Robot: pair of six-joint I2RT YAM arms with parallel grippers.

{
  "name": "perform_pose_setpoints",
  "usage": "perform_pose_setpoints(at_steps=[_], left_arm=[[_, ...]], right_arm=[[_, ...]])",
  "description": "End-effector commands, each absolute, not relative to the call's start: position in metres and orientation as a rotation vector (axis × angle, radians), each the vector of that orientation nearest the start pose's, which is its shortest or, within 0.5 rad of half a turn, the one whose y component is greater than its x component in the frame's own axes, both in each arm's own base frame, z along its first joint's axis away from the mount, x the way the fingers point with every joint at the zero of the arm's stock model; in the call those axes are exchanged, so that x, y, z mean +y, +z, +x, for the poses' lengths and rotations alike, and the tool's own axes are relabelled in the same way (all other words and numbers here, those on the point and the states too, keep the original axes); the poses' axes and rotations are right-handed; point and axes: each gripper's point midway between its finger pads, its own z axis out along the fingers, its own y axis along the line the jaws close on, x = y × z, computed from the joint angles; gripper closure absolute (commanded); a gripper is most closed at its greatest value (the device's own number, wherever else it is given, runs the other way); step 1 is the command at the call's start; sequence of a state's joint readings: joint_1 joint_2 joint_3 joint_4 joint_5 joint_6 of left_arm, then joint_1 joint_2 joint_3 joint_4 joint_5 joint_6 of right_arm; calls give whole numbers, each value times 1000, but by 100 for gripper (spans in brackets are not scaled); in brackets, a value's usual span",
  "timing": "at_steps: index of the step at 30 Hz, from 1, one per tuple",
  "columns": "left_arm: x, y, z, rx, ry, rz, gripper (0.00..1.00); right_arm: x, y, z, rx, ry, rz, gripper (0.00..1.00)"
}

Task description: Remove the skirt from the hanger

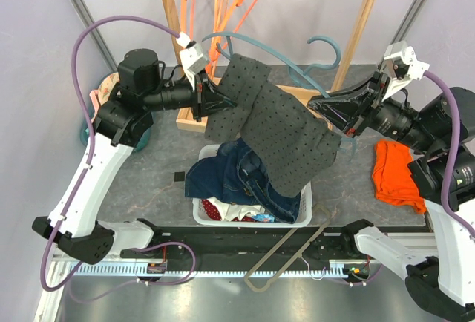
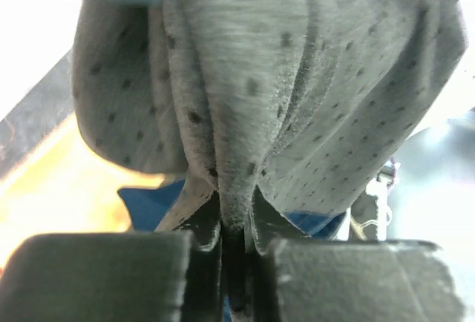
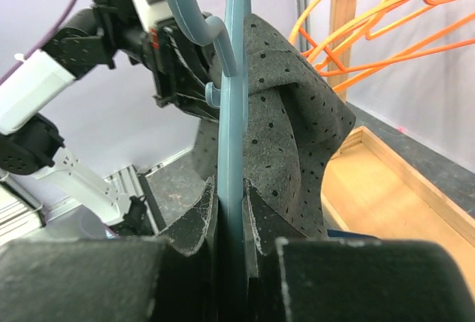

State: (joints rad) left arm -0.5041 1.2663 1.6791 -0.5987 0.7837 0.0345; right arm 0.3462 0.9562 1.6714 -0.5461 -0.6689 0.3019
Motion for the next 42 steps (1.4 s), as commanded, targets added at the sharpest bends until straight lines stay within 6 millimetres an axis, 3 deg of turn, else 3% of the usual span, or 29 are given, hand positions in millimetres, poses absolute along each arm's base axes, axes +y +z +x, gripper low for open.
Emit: perform_pose_setpoints(at_steps=[1, 3, 6, 8, 11, 12, 15, 20, 23, 27, 35, 38, 42], left_arm=[[-270, 496, 215, 1333, -1048, 1056, 98], [-271, 509, 212, 1310, -1073, 1051, 98], [-271, 531, 211, 1259, -1072, 1039, 84], [-270, 552, 208, 1202, -1061, 1029, 82], [-260, 593, 199, 1091, -1008, 997, 98], [-254, 604, 204, 1082, -994, 962, 98], [-232, 652, 193, 963, -960, 896, 98], [-219, 678, 179, 872, -935, 882, 98], [-218, 676, 176, 881, -957, 884, 98], [-224, 657, 180, 943, -1014, 901, 98], [-227, 650, 180, 973, -1068, 894, 98], [-237, 628, 191, 1043, -1121, 892, 98], [-255, 571, 212, 1193, -1128, 912, 98]], right_arm=[[183, 543, 181, 1303, 927, -586, 100], [182, 537, 189, 1321, 904, -566, 100], [180, 527, 198, 1349, 869, -547, 100], [175, 516, 203, 1385, 831, -531, 100], [163, 498, 208, 1422, 744, -503, 100], [162, 494, 208, 1426, 730, -504, 100], [155, 478, 218, 1467, 682, -463, 100], [139, 460, 255, 1600, 561, -316, 100], [130, 452, 271, 1657, 502, -250, 100], [121, 445, 281, 1706, 444, -187, 100], [116, 450, 285, 1702, 426, -147, 100], [117, 458, 291, 1690, 426, -128, 100], [113, 467, 305, 1683, 398, -72, 100]])
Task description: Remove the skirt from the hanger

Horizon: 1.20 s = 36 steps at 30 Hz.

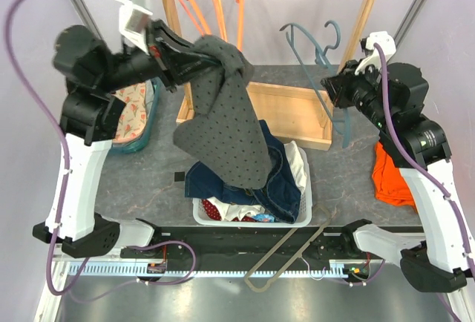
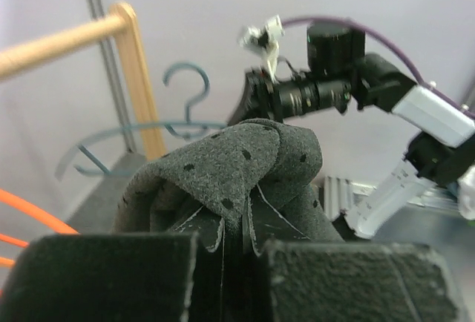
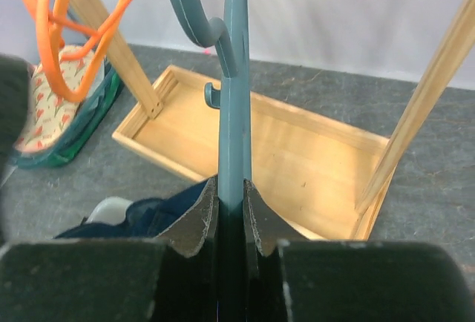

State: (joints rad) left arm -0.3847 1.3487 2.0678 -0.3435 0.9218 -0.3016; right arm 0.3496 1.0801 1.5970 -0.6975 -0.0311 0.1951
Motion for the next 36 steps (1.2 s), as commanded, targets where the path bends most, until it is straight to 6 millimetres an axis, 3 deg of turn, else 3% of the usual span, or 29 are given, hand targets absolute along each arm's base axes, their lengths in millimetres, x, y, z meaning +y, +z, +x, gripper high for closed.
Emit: perform_pose_setpoints(at_steps=[1, 2, 6, 11, 14, 15, 17, 20, 22, 23, 28, 31, 36], left_arm=[[-257, 562, 210, 1212, -1110, 916, 98], [-266, 542, 207, 1275, -1107, 932, 98], [-275, 470, 229, 1423, -931, 993, 98], [-266, 408, 252, 1586, -720, 1058, 98], [-260, 378, 241, 1636, -663, 1142, 98], [-258, 356, 239, 1653, -627, 1201, 98], [-259, 332, 229, 1645, -554, 1300, 98], [-251, 272, 213, 1706, -481, 1448, 98], [-246, 253, 209, 1721, -440, 1498, 98], [-240, 234, 208, 1734, -390, 1548, 98], [-218, 185, 206, 1740, -188, 1694, 98], [-205, 145, 199, 1727, -73, 1818, 91], [-180, 97, 191, 1752, 70, 1965, 86]], right_arm=[[111, 473, 307, 1673, 391, -58, 100], [110, 470, 315, 1688, 375, -38, 100], [114, 469, 333, 1717, 362, -18, 100], [113, 479, 355, 1708, 356, 31, 100], [112, 486, 368, 1704, 354, 55, 100], [112, 486, 372, 1709, 353, 55, 100], [112, 490, 384, 1707, 350, 69, 100], [114, 494, 397, 1699, 353, 73, 100], [115, 496, 405, 1693, 351, 74, 100], [115, 498, 407, 1687, 353, 76, 100], [117, 507, 422, 1665, 371, 80, 100], [120, 510, 429, 1657, 392, 81, 100], [122, 511, 445, 1642, 423, 88, 100]])
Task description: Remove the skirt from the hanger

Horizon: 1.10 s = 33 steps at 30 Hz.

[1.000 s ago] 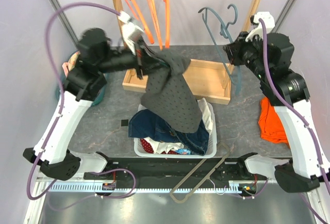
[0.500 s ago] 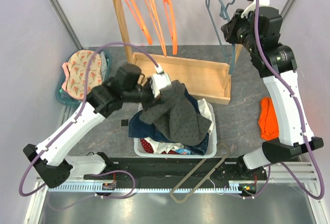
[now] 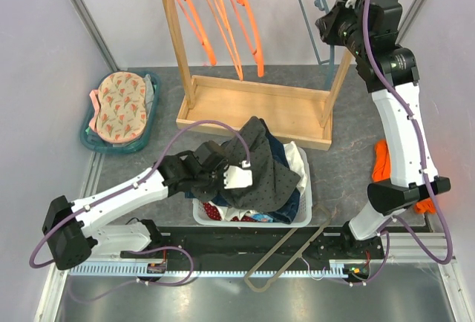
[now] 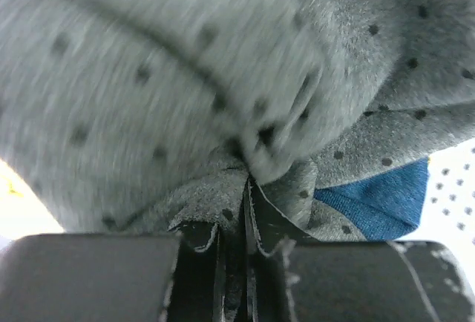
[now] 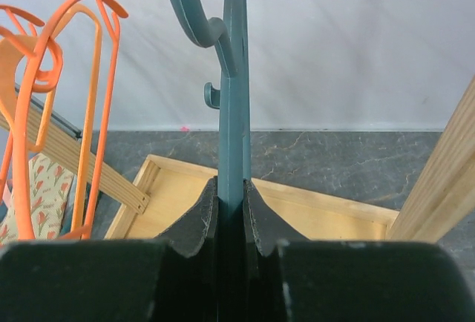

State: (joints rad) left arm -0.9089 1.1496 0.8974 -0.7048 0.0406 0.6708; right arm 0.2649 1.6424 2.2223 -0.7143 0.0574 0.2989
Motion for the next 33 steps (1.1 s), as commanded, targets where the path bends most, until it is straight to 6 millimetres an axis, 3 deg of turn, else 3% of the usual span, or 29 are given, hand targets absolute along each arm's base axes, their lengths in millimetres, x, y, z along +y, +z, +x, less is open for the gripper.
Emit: perform_pose_setpoints(at_steps=[1, 3, 6, 7, 12, 15, 16, 18, 19, 20, 21, 24, 26, 27, 28, 29, 30, 31, 33], left_arm=[[-177, 89, 188, 1743, 75, 2004, 86], [-173, 76, 185, 1746, 84, 2021, 78], [-177, 81, 186, 1754, 67, 1967, 29], [-180, 88, 188, 1756, 55, 1932, 2], [-195, 130, 202, 1756, 40, 1757, 0], [-208, 171, 213, 1749, 21, 1629, 0], [-216, 197, 220, 1733, 4, 1551, 1], [-221, 221, 222, 1719, -26, 1515, 0], [-228, 249, 224, 1676, -53, 1477, 0], [-229, 261, 223, 1666, -68, 1462, 1], [-236, 288, 222, 1621, -109, 1426, 0], [-241, 328, 217, 1577, -176, 1376, 1], [-242, 335, 216, 1582, -186, 1386, 0], [-244, 352, 215, 1554, -205, 1369, 1], [-244, 361, 213, 1539, -214, 1356, 1], [-243, 371, 212, 1524, -222, 1339, 1], [-241, 392, 212, 1492, -234, 1293, 1], [-239, 404, 213, 1477, -229, 1257, 2], [-226, 430, 225, 1468, -173, 1130, 5]], right_arm=[[120, 509, 448, 1646, 425, 94, 100], [121, 501, 457, 1664, 439, 103, 100], [123, 491, 462, 1688, 456, 97, 100], [122, 489, 463, 1693, 457, 99, 100], [126, 470, 464, 1729, 468, 86, 100], [125, 463, 460, 1741, 462, 82, 100], [125, 465, 459, 1737, 461, 78, 100], [123, 468, 455, 1730, 459, 76, 89], [123, 469, 452, 1732, 459, 73, 67], [120, 474, 447, 1720, 451, 77, 56], [118, 476, 444, 1719, 444, 80, 39], [110, 484, 431, 1699, 417, 94, 29], [107, 487, 421, 1691, 417, 93, 20], [103, 488, 418, 1687, 402, 111, 16], [103, 479, 415, 1709, 399, 114, 16], [101, 485, 403, 1692, 408, 117, 15], [99, 482, 397, 1696, 414, 130, 15], [100, 460, 397, 1738, 413, 133, 14], [96, 456, 376, 1734, 420, 137, 10]])
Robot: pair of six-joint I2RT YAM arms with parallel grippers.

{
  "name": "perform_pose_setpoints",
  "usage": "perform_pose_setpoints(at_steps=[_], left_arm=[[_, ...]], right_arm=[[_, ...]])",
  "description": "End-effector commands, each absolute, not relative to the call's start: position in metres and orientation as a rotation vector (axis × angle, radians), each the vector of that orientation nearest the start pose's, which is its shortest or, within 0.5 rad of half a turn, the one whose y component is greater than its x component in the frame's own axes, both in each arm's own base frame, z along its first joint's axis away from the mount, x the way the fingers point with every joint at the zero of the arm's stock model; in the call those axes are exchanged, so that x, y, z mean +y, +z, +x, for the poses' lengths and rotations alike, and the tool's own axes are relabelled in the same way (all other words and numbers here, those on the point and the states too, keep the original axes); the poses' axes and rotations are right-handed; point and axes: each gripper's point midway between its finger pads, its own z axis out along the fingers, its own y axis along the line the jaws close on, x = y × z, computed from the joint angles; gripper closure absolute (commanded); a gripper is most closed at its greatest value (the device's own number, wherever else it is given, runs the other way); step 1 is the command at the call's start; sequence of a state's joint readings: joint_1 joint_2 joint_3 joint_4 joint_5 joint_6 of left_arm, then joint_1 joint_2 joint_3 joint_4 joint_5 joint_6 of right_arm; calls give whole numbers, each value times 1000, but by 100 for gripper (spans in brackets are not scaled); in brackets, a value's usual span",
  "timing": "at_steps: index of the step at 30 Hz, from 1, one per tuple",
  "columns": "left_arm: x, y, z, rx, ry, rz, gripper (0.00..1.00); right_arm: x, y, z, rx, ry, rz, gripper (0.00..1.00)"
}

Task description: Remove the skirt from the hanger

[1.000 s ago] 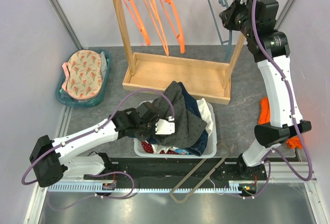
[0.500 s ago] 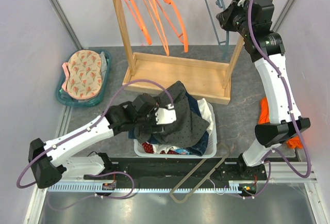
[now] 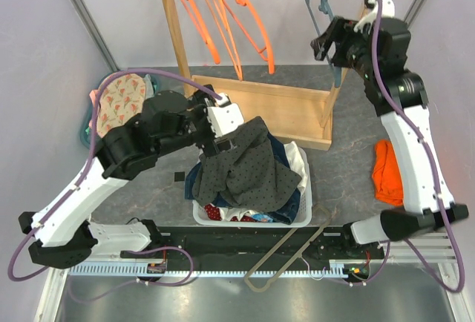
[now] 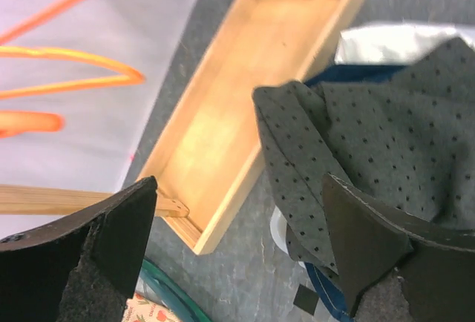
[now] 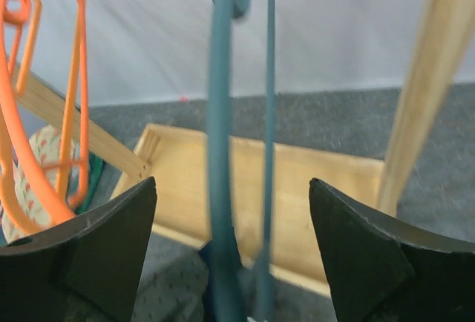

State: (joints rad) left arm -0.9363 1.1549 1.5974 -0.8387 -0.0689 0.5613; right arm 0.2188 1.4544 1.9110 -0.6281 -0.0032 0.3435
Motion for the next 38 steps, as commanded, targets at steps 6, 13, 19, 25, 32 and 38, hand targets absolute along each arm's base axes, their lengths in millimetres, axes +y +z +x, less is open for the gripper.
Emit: perform_pose_setpoints(at_steps=[6, 13, 19, 25, 32, 38], left_arm=[[-149, 427, 278, 1645, -175, 846, 4], [-74, 364, 304, 1852, -301, 612, 5], [-57, 341, 307, 1841, -274, 466, 9], [-60, 331, 302, 1846, -310, 435, 11], [-74, 341, 299, 1825, -405, 417, 13], [-72, 342, 310, 1824, -370, 402, 15]], right_arm=[[87, 401, 330, 1812, 392, 113, 2], [68, 384, 291, 1779, 297, 134, 2], [87, 345, 295, 1915, 270, 51, 2], [98, 335, 284, 1914, 257, 15, 2], [103, 338, 277, 1881, 269, -38, 2], [97, 352, 286, 1844, 220, -22, 2]])
